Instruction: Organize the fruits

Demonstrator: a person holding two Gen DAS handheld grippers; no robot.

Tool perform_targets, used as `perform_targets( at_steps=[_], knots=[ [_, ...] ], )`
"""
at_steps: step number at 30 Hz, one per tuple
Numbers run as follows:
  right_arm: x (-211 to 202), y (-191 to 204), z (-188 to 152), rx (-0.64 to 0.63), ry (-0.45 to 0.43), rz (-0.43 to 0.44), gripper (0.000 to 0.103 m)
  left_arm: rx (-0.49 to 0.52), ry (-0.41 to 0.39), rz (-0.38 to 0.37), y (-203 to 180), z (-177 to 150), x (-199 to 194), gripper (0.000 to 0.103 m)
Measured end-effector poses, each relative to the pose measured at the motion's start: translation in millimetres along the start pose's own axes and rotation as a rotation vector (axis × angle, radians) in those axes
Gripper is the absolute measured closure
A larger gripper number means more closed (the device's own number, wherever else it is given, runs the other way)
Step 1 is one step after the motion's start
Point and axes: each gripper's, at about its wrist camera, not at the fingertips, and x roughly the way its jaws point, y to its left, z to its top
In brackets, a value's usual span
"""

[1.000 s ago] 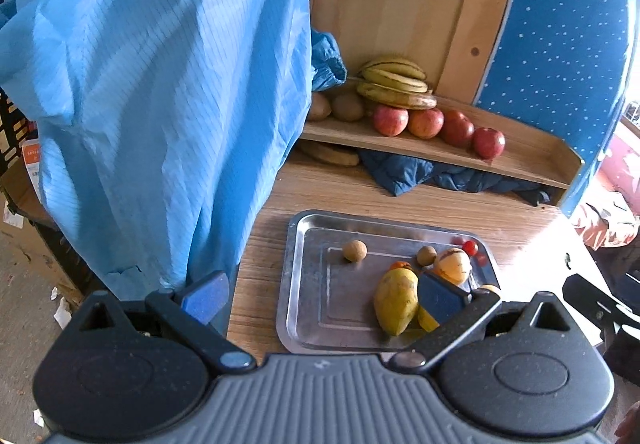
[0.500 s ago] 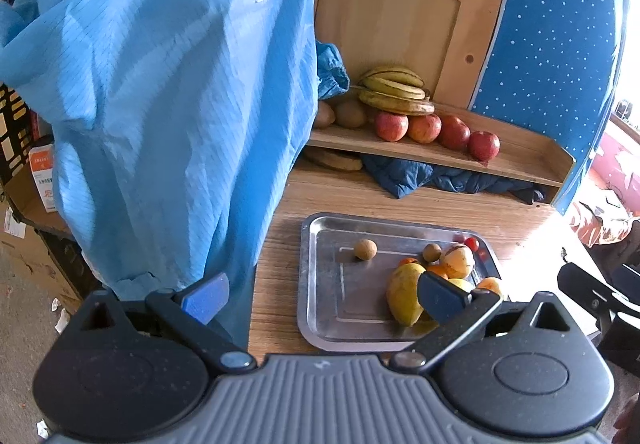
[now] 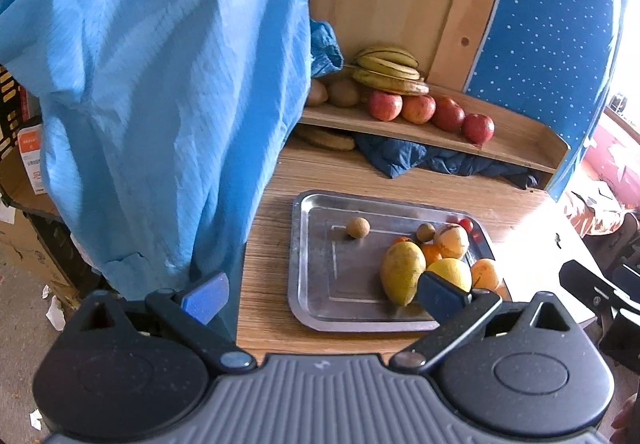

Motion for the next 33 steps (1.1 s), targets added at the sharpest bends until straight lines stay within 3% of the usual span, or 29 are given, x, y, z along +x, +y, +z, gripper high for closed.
perform_targets(
  at_steps=[18,33],
  knots=[
    [-2.2,-32.7,8.5,-0.006,0.028,0.011,0.001,-0.016,0.024,0.021,-26.6,5.2,7.2,0.001],
    [-11.9,-48.7,21.3,-0.048,0.078,0.124,0.001,-0.066,-0.010,0.106,-40.0,8.1,-16.3,0.001]
  ],
)
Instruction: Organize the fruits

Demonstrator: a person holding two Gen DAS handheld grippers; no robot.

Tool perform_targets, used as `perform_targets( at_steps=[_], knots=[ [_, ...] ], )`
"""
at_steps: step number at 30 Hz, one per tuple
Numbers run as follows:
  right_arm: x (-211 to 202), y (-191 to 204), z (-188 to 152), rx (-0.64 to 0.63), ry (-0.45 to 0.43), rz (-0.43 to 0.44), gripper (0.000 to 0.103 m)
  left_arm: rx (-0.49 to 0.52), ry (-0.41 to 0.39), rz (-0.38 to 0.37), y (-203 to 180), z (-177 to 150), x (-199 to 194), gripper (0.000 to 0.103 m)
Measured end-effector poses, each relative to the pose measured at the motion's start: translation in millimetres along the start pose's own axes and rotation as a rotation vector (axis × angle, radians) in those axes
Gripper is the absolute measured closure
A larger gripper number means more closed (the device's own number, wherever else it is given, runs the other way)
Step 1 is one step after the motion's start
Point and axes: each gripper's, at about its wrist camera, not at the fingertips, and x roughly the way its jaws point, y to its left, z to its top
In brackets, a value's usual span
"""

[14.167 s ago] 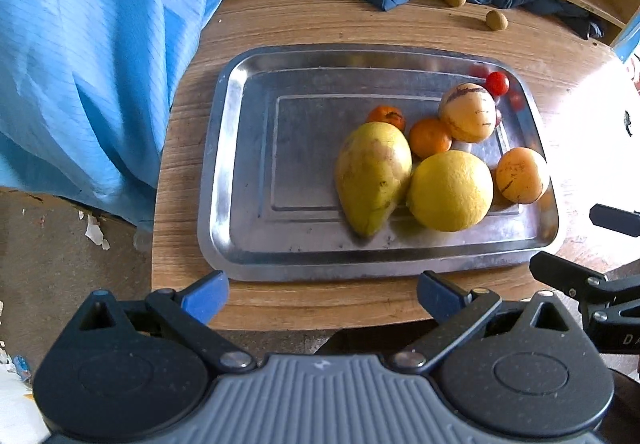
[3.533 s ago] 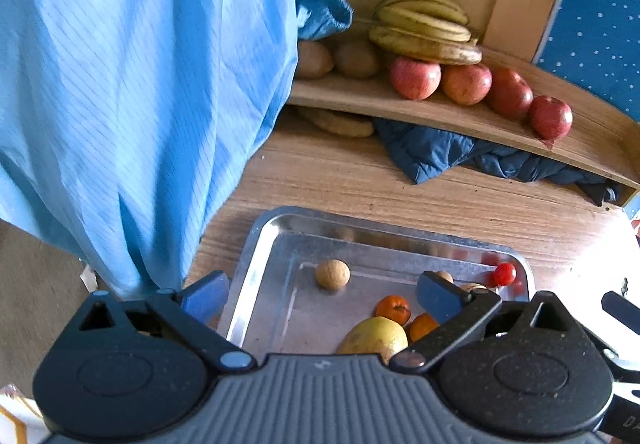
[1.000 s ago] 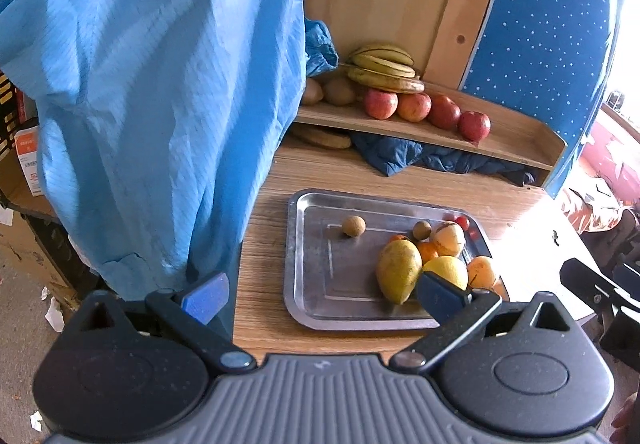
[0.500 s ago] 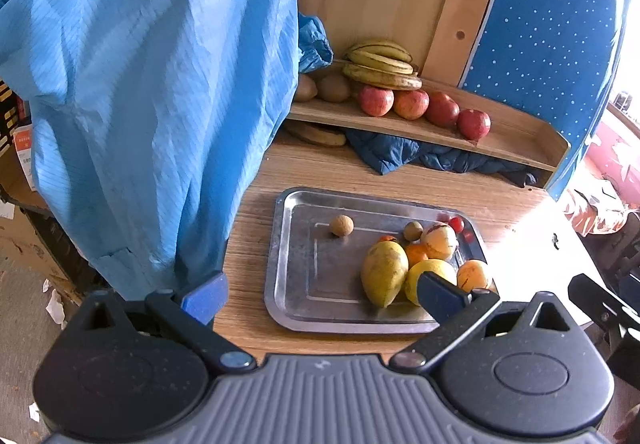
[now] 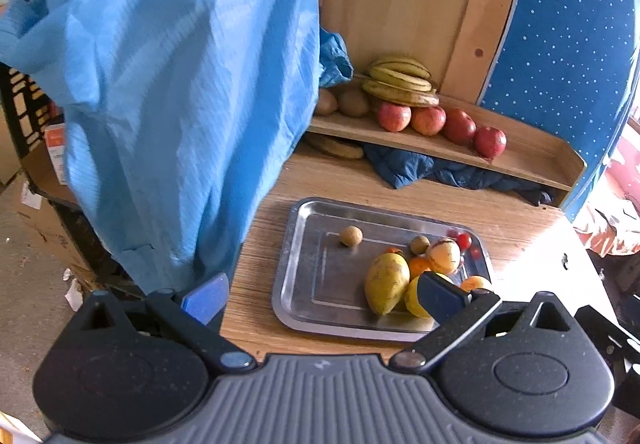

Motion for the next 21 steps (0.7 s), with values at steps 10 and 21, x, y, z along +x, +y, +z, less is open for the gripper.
perform_targets(
  at_steps=[10,21],
  knots=[
    [-11.2,-2.6,-3.2,-0.022,0.002,0.051,0.001,-0.016,-0.021,0.033,0.4,-21.0,-22.3,0.001],
    [-29.1,-14.5,-19.1,-0.029,0.005,0.081,0.001,-0.039,-0.050,0.058,-2.8,-48.6,-39.9,0.001]
  ],
)
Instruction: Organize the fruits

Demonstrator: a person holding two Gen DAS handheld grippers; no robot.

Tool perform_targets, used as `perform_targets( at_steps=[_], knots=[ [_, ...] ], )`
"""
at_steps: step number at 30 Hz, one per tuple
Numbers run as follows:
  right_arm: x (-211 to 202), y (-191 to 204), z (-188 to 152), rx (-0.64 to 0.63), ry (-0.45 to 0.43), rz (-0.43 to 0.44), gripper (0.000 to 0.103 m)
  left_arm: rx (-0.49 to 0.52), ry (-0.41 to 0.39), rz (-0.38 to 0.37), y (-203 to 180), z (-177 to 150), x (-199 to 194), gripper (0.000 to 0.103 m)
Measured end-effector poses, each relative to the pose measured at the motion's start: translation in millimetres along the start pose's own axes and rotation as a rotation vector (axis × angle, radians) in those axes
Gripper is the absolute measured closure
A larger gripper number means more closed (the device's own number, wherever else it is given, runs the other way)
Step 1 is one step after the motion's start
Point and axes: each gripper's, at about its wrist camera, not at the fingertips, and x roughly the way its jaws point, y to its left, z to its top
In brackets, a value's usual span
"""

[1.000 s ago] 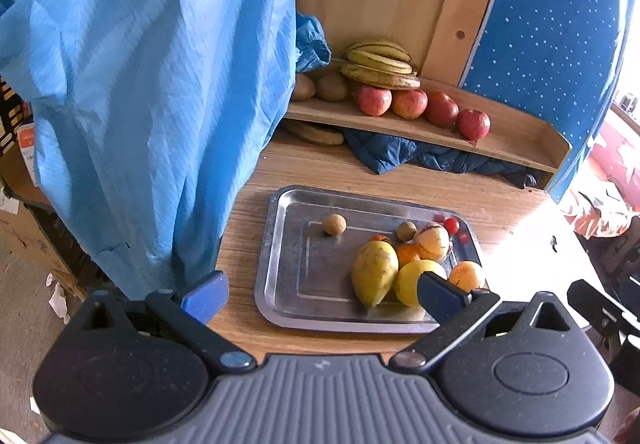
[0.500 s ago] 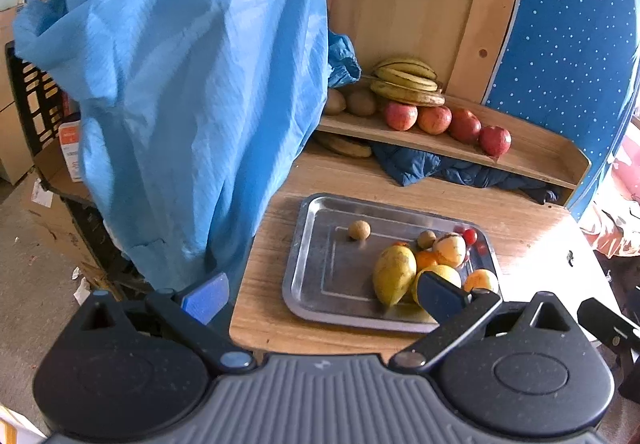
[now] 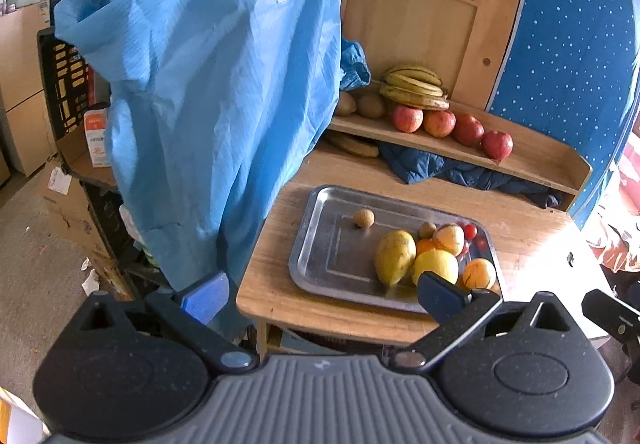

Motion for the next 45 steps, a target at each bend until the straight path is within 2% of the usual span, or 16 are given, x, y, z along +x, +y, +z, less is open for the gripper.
perform_targets(
  at_steps=[7,18,36,45],
  knots=[
    [0.6,0.9,-10.2,0.005,0.040,-0.003,0.001,0.006,0.019,-0.003,0.3,-19.6,-3.8,0.001],
    [7.8,13.0,-16.4,0.017,0.091,-0.049,0.001,0.055,0.040,-0.047,4.1,-19.6,3.1,0.001],
    [13.4,27.6,-24.1,0.087,0.061,-0.168,0.001,0.151,0.015,-0.128,14.1,-15.2,21.8,0.001],
    [18.4,36.2,-26.3,0.106,0.051,-0.195,0.001,0.187,0.007,-0.171,18.0,-7.7,29.1,0.001]
  ],
)
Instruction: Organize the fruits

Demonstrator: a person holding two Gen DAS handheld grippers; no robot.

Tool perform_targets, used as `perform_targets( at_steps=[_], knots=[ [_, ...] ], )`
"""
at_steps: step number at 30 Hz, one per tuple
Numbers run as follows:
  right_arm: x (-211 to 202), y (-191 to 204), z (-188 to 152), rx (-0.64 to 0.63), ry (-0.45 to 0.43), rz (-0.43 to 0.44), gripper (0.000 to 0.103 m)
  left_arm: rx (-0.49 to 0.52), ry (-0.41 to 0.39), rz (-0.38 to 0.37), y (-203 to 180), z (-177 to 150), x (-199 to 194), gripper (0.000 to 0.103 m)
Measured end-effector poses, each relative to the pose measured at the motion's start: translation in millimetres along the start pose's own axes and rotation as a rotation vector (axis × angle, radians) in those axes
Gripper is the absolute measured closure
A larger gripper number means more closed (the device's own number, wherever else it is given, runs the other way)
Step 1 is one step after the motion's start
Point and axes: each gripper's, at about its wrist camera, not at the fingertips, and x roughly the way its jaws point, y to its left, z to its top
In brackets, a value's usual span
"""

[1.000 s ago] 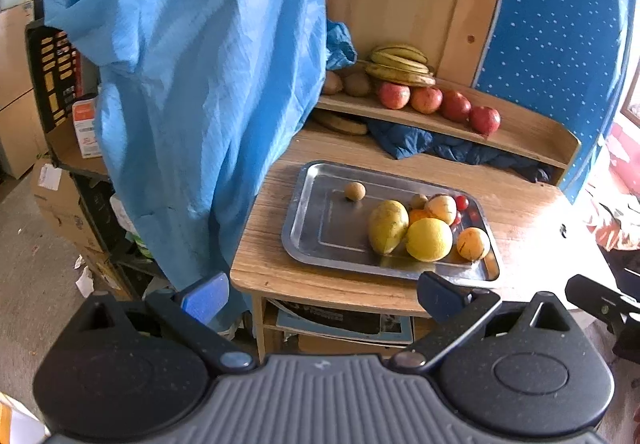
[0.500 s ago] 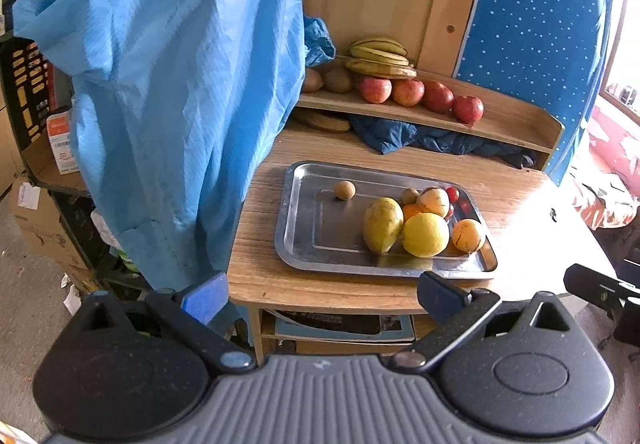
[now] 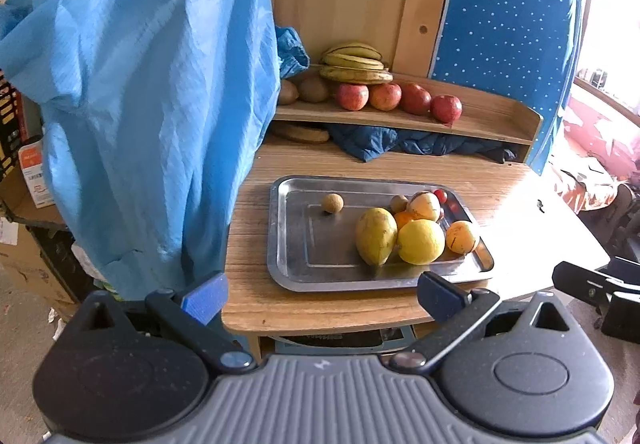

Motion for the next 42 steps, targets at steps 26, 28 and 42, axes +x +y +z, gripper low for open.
perform_targets(
  at_steps=[26,28,42],
  knots=[
    [13.5,-3.3,-0.5,0.021,0.037,-0.066,0.001,0.056,0.018,-0.087,-7.8,8.9,22.0,0.001],
    [14.9,-2.5,-1.2,0.020,0.042,-0.065,0.001,0.054,0.021,-0.086,-7.1,8.6,22.4,0.001],
    [21.0,1.9,-2.2,0.014,0.059,-0.070,0.001,0.042,0.036,-0.085,-0.5,7.7,26.1,0.001]
  ],
)
